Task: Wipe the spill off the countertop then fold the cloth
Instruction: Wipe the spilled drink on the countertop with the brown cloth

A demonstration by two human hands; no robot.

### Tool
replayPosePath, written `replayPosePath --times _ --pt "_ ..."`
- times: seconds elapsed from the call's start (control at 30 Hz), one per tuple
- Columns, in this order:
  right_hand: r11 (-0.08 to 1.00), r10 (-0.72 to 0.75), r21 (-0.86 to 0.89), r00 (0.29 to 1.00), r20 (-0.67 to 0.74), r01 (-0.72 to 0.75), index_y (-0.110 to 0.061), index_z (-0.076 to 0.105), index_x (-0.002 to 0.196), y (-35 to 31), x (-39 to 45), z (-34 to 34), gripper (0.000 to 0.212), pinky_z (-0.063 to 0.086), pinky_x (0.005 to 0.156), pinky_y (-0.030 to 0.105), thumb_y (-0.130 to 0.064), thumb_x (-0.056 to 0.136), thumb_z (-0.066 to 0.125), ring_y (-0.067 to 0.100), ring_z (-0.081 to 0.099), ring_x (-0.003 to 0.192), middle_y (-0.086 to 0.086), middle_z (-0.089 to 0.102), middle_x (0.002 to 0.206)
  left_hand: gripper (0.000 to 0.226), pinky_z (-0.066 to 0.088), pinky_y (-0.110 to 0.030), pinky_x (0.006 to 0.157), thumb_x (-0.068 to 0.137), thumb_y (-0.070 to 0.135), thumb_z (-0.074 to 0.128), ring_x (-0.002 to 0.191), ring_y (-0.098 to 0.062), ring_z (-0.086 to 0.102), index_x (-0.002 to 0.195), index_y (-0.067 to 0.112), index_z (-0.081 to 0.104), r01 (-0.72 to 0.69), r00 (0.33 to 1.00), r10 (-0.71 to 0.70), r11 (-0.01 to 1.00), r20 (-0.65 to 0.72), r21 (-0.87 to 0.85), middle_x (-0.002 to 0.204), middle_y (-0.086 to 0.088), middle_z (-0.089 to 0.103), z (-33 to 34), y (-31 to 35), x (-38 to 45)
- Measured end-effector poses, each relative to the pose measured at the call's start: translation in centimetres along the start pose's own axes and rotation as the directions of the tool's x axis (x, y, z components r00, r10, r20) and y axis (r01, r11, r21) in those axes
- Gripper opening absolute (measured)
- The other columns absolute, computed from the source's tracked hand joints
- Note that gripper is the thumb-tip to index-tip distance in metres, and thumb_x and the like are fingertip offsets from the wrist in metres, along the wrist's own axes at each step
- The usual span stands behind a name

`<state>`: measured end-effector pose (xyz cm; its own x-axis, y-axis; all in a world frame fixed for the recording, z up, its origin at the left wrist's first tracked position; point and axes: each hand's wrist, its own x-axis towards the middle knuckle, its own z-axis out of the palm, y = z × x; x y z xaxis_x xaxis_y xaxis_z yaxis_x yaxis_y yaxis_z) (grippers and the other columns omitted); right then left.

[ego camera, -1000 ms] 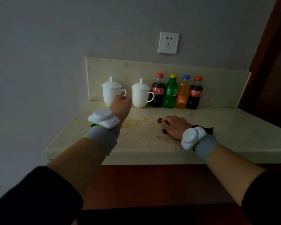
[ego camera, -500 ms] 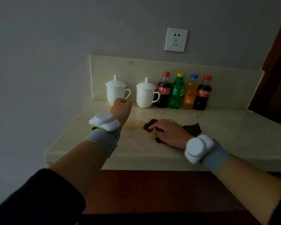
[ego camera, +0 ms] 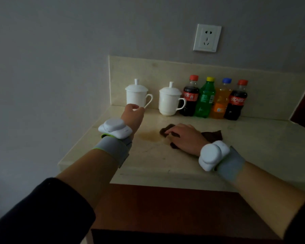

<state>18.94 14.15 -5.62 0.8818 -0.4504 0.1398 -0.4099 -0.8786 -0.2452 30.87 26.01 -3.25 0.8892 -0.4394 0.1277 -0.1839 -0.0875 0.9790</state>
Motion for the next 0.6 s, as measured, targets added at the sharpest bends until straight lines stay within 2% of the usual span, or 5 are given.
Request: replayPosePath --times 0.13,0.27,0.4,0.53,0.6 --pt "0.993 -0.098 0.071 0.994 0.050 0.094 -0.030 0.056 0.124 -0.7 -1.1 0.4 0.037 0.034 0.108 0.041 -0.037 0.092 0.040 0.024 0.041 0.128 0.001 0.051 0.135 0.042 0.038 -0.029 0.078 0.092 0.019 0.043 0.094 -0.021 0.048 0.132 0.006 0.041 0.005 1.000 -0.005 1.000 0.019 -0.003 0.128 -0.021 0.055 0.3 -0.1 -0.1" --pt "1.000 0.018 0.009 0.999 0.030 -0.018 -0.027 0.058 0.125 -0.4 1.7 -0.2 0.038 0.039 0.106 0.042 -0.036 0.092 0.040 0.028 0.047 0.125 0.006 0.052 0.136 0.043 0.038 -0.030 0.080 0.092 0.019 0.043 0.094 -0.023 0.048 0.132 0.006 0.041 -0.007 1.000 0.007 1.000 -0.002 0.002 0.127 -0.020 0.056 -0.6 0.0 -0.3" --pt "0.994 0.093 -0.067 0.995 0.027 -0.091 -0.022 0.058 0.123 -1.5 3.4 -0.1 0.040 0.040 0.104 0.043 -0.034 0.094 0.036 0.031 0.048 0.122 0.009 0.053 0.134 0.045 0.039 -0.031 0.080 0.091 0.020 0.043 0.093 -0.023 0.049 0.134 0.007 0.041 -0.013 1.000 0.014 1.000 -0.018 0.019 0.107 -0.013 0.054 -2.3 -0.2 -0.1" --pt "1.000 -0.004 0.005 1.000 0.011 0.004 -0.028 0.056 0.125 -3.8 0.8 0.9 0.039 0.039 0.104 0.045 -0.037 0.092 0.039 0.030 0.044 0.125 0.005 0.051 0.135 0.046 0.044 -0.037 0.093 0.091 0.022 0.043 0.100 -0.025 0.052 0.135 0.009 0.040 0.015 0.999 -0.013 0.999 -0.035 0.047 0.117 -0.014 0.057 -2.9 -0.2 0.2" --pt "0.998 -0.061 0.030 0.998 0.017 0.061 -0.029 0.056 0.125 -4.6 -0.6 1.2 0.038 0.039 0.102 0.045 -0.036 0.091 0.039 0.028 0.044 0.125 0.004 0.052 0.133 0.046 0.043 -0.035 0.090 0.091 0.022 0.043 0.100 -0.024 0.052 0.136 0.010 0.039 0.019 1.000 -0.019 0.999 -0.010 0.045 0.112 -0.012 0.055 -2.6 -0.1 0.2"
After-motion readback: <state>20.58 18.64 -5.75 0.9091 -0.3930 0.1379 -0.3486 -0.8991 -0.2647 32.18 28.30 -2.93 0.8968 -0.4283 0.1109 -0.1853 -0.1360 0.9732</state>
